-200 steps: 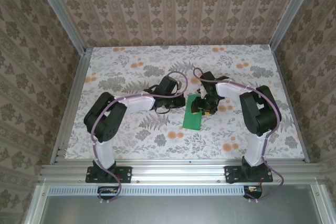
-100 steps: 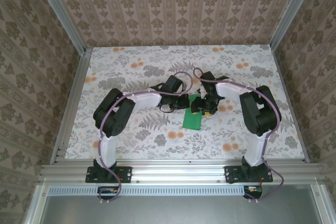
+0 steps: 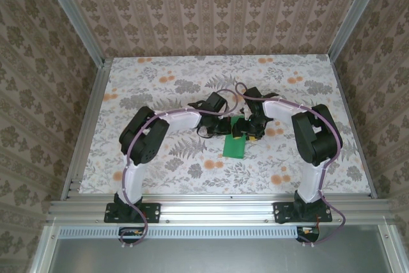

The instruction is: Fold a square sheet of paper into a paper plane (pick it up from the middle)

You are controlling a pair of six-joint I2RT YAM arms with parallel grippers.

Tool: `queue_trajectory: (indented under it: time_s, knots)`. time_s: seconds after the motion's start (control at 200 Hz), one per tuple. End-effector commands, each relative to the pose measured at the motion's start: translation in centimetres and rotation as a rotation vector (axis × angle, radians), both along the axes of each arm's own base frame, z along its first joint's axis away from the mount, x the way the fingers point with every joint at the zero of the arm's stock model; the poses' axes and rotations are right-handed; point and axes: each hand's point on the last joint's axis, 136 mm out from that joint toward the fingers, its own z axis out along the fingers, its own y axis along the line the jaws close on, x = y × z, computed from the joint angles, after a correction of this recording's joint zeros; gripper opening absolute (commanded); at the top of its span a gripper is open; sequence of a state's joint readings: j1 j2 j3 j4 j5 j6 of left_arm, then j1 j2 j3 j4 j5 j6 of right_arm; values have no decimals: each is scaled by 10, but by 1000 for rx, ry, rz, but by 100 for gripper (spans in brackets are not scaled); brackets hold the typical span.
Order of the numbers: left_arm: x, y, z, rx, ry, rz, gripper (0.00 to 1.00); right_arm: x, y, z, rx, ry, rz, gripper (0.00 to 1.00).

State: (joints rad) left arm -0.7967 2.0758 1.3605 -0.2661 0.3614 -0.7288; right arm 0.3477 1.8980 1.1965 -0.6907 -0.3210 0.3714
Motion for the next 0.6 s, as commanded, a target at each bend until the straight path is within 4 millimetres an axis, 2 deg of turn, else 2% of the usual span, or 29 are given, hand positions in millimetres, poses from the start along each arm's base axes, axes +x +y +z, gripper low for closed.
queue_trajectory:
  time_s: [0.0,0.095,0.29,0.4,0.47,0.56,0.595]
  knots:
    - [-12,13,-22,107,37,-24,0,-9,-27,-32,-147,48,-25,61]
    - [-13,14,-26,129,36,-34,0,-3,-23,-22,-115,15,-39,63]
    - [-12,17,-25,154,14,-56,0,10,-17,21,-14,-125,-83,68]
    - [-10,15,-22,157,-4,-80,0,9,-21,33,11,-162,-107,69]
    - [-9,14,-19,154,-16,-93,0,6,-21,33,21,-158,-112,67]
    - [-7,12,-16,148,-26,-107,0,1,-19,32,67,-151,-137,57]
    - [-7,10,-15,145,-27,-114,0,8,-16,35,102,-184,-154,54]
